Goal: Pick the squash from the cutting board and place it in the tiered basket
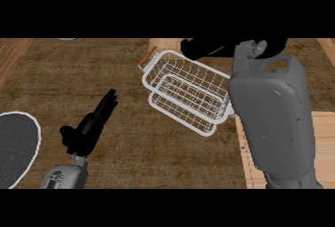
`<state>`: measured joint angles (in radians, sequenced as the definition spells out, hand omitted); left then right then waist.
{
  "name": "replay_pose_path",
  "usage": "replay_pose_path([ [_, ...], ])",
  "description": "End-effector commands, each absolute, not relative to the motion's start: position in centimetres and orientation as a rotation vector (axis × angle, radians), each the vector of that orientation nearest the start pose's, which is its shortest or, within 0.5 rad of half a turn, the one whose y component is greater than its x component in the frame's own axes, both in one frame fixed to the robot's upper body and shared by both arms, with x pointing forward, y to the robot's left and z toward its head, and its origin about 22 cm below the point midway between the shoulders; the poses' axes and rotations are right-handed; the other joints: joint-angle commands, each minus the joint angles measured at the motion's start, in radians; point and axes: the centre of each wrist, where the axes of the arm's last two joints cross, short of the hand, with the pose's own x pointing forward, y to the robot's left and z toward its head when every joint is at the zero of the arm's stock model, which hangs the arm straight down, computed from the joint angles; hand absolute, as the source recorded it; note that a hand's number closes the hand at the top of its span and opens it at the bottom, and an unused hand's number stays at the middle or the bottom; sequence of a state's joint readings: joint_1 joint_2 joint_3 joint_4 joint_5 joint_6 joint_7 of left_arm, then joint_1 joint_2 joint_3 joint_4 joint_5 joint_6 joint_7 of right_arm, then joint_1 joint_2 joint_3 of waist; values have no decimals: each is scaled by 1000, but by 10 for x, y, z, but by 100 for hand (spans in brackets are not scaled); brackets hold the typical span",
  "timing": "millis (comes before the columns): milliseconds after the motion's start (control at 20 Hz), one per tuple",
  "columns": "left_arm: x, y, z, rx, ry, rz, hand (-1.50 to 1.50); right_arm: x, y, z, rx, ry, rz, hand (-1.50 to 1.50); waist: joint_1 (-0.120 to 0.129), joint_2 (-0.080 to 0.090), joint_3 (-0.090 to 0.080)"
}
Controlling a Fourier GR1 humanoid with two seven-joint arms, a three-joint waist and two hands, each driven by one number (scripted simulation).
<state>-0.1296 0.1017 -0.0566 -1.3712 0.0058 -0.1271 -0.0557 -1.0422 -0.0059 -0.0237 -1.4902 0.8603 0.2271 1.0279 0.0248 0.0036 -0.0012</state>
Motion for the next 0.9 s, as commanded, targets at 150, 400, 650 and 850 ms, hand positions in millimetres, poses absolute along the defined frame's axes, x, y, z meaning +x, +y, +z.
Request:
replay_pose_path([
  [150,268,237,-19,-118,-1529,-253,0,383,-51,282,-817,-1346,422,150,3,0,0],
  [400,275,232,-27,-90,-1539,-224,0,393,-46,261,-710,-1356,361,150,-3,1,0],
  [650,271,226,-25,-91,-1533,-246,0,391,-48,251,-518,-1221,237,150,6,-1,1],
  [850,286,219,-11,-103,-1541,-251,0,398,-53,249,-378,-1123,142,-150,4,-2,1],
])
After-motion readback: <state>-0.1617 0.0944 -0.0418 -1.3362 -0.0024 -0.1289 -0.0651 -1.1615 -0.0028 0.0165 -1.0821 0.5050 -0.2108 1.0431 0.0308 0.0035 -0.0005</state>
